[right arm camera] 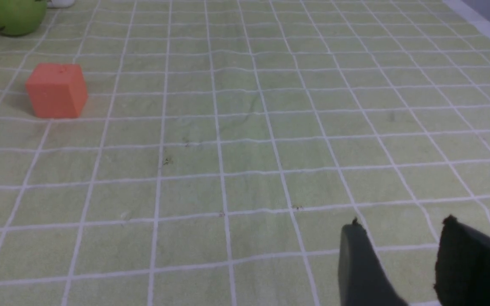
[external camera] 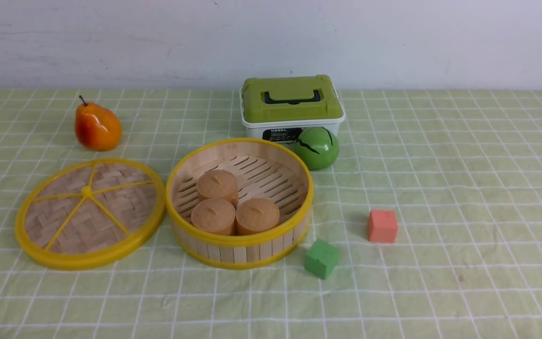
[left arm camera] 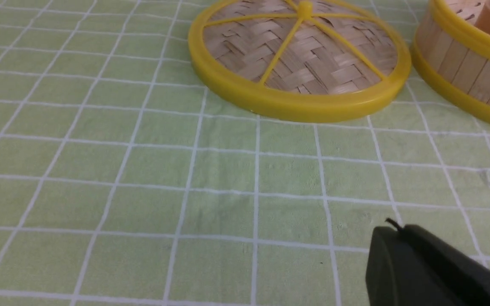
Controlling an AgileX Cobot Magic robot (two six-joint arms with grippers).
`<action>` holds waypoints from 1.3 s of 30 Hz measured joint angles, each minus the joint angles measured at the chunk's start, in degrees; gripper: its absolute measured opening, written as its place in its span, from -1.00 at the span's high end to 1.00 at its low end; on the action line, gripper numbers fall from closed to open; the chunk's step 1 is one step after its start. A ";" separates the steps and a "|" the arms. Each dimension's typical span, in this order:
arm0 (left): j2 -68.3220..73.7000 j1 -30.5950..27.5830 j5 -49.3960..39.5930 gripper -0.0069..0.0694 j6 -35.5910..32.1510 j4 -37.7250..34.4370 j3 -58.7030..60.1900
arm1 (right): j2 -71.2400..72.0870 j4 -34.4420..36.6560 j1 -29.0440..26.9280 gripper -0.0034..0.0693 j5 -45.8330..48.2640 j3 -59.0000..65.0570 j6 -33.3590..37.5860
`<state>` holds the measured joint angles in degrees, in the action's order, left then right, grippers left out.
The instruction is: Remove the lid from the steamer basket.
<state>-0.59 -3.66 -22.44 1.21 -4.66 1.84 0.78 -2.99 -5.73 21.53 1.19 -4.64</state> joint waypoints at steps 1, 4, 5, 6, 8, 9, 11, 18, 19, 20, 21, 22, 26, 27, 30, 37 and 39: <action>0.00 0.00 0.00 0.85 0.00 0.00 0.00 | 0.00 0.00 0.00 0.24 0.00 0.00 0.00; 0.00 1.10 0.00 0.85 0.00 0.00 0.00 | 0.00 0.00 0.00 0.24 0.00 0.00 0.00; 0.00 2.06 0.00 0.85 0.00 0.00 0.00 | 0.00 0.00 0.00 0.24 0.00 0.00 0.00; 0.00 2.89 0.00 0.85 0.00 0.00 0.00 | 0.00 0.00 0.00 0.24 0.00 0.00 0.00; 0.00 3.87 0.00 0.85 0.00 0.00 0.00 | 0.00 0.00 0.00 0.24 0.00 0.00 0.00; 0.00 4.40 0.00 0.85 0.00 0.00 0.00 | 0.00 0.00 0.00 0.24 0.00 0.00 0.00; 0.00 4.53 0.00 0.85 0.00 0.00 0.00 | 0.00 0.00 0.00 0.24 0.00 0.00 0.00; 0.00 4.53 0.00 0.85 0.00 0.00 0.00 | 0.00 0.00 0.00 0.24 0.00 0.00 0.00; 0.00 4.53 0.00 0.85 0.00 0.00 0.00 | 0.00 0.00 0.00 0.24 0.00 0.00 0.00; 0.00 4.53 0.00 0.85 0.00 0.00 0.00 | 0.00 0.00 0.00 0.24 0.00 0.00 0.00; 0.00 4.53 0.00 0.85 0.00 0.00 0.00 | 0.00 0.00 0.00 0.24 0.00 0.00 0.00; 0.00 4.53 0.00 0.85 0.00 0.00 0.00 | 0.00 0.00 0.00 0.24 0.00 0.00 0.00; 0.00 4.53 0.00 0.85 0.00 0.00 0.00 | 0.00 0.00 0.00 0.24 0.00 0.00 0.00; 0.00 4.53 0.00 0.85 0.00 0.00 0.00 | 0.00 0.00 0.00 0.24 0.00 0.00 0.00; 0.00 4.53 0.00 0.85 0.00 0.00 0.00 | 0.00 0.00 0.00 0.24 0.00 0.00 0.00; 0.00 4.53 0.00 0.85 0.00 0.00 0.00 | 0.00 0.00 0.00 0.24 0.00 0.00 0.00; 0.00 4.53 0.00 0.85 0.00 0.00 0.00 | 0.00 0.00 0.00 0.24 0.00 0.00 0.00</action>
<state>-0.59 0.87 -22.44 1.21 -4.66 1.84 0.78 -2.99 -5.73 21.53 1.19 -4.64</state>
